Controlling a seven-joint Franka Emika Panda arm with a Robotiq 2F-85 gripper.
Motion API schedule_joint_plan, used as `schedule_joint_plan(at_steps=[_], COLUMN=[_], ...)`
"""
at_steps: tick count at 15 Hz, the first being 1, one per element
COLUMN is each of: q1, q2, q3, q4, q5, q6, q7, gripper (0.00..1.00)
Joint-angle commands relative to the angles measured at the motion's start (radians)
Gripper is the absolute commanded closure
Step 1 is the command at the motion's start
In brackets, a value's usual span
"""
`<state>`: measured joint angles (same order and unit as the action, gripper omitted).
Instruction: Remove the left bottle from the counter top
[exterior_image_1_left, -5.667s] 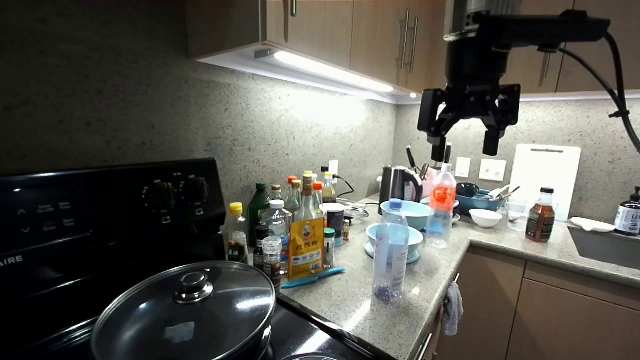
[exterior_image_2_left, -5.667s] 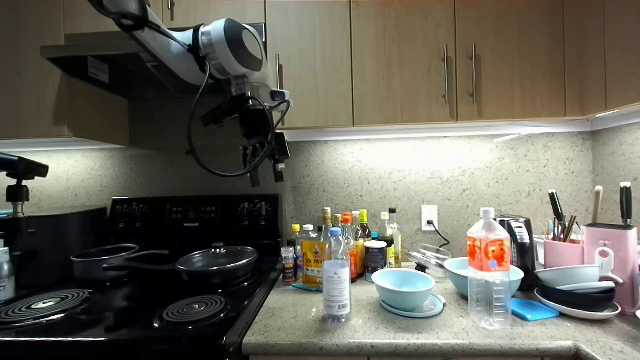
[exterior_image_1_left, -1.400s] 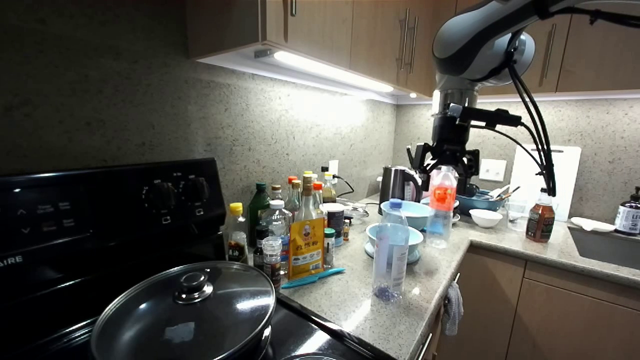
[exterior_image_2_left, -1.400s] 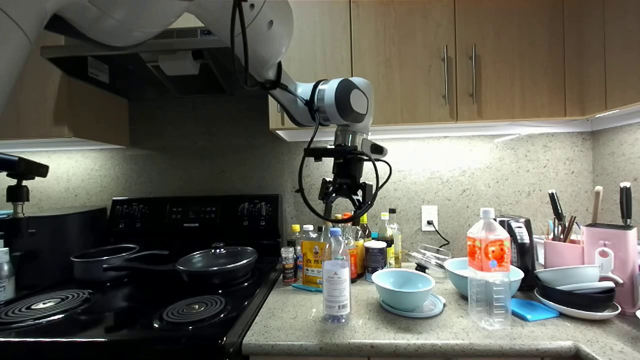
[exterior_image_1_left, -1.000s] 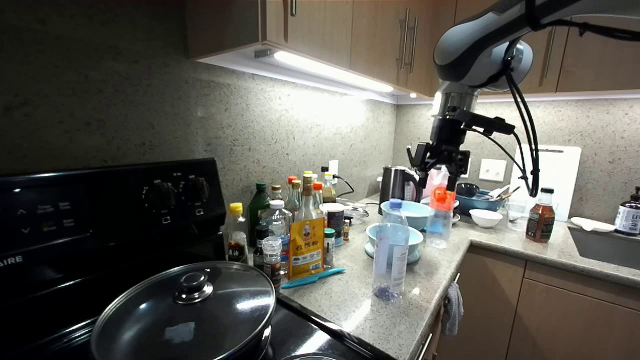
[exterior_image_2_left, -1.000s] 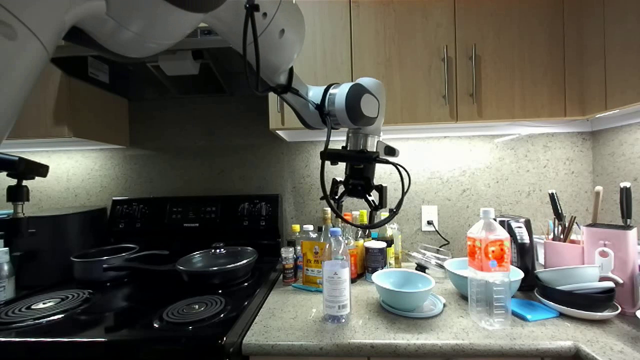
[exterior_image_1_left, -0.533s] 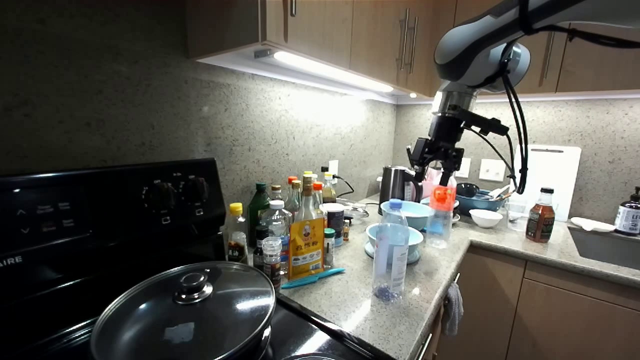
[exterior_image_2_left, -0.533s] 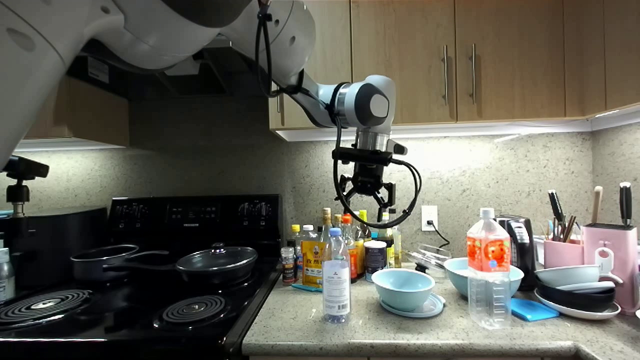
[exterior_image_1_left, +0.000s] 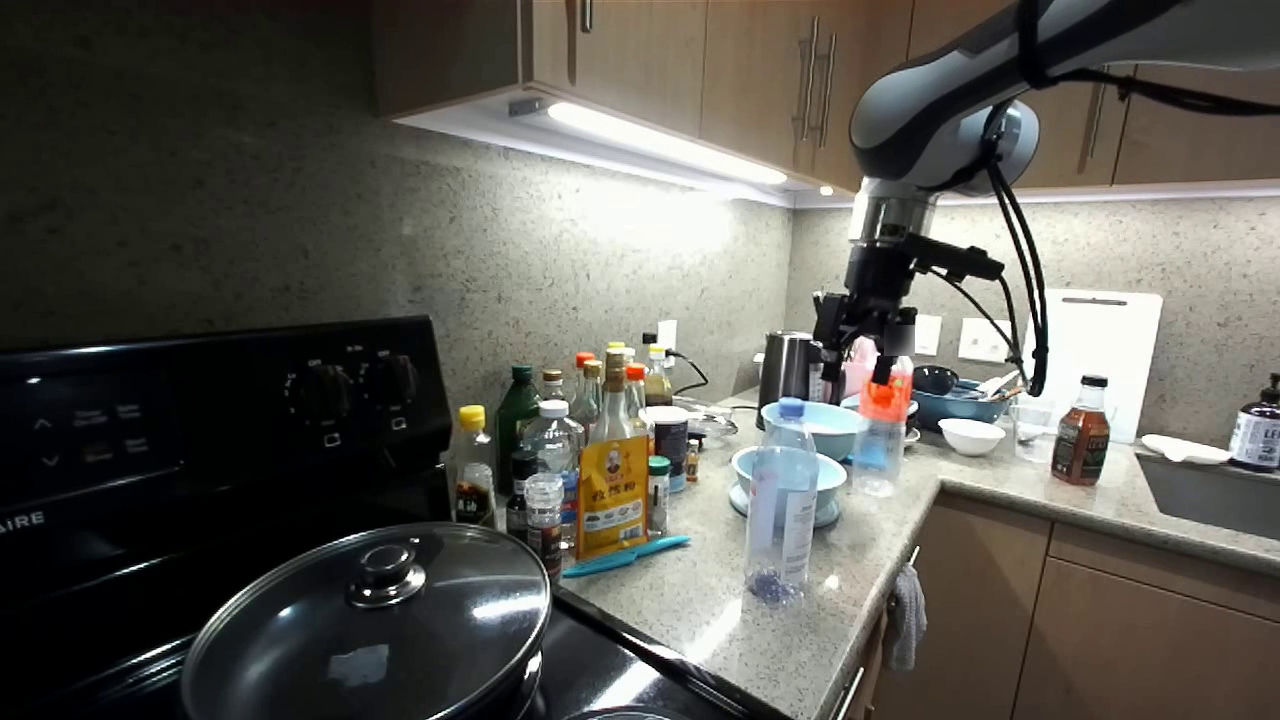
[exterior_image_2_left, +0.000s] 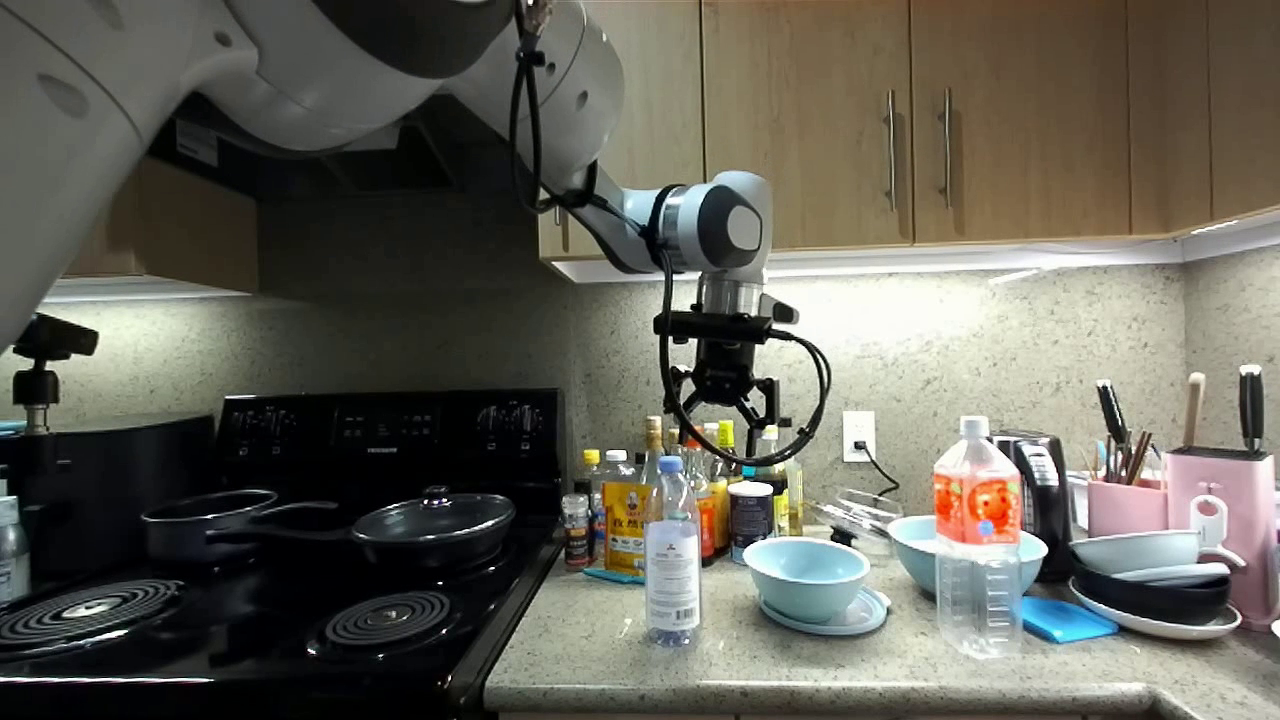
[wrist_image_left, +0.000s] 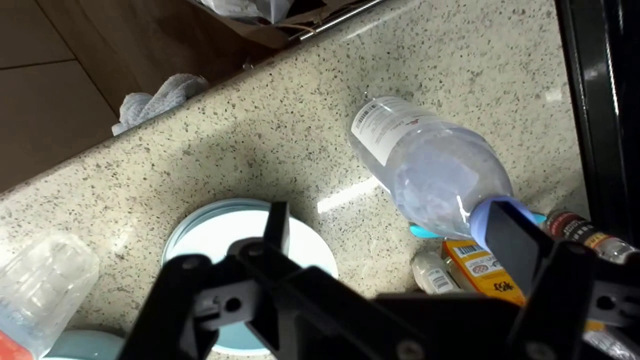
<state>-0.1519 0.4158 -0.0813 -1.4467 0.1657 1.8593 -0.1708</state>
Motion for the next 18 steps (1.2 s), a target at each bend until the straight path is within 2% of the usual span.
schedule_joint_plan(at_steps=[1, 6, 7, 12, 18], q1=[0.031, 0.070, 0.047, 0.048, 0.042], q2=[0.016, 0.051, 0.057, 0.064, 0.081], q3=[0.008, 0.015, 0.027, 0.029, 0.055], q4=[-0.016, -0.015, 0.001, 0.005, 0.038], q5=[-0.076, -0.152, -0.113, -0.116, -0.065], q6=[-0.007, 0.002, -0.008, -0.008, -0.180], q7=[0.027, 0.038, 0.009, 0.010, 0.005], gripper=[0.00, 0.00, 0.00, 0.00, 0.00])
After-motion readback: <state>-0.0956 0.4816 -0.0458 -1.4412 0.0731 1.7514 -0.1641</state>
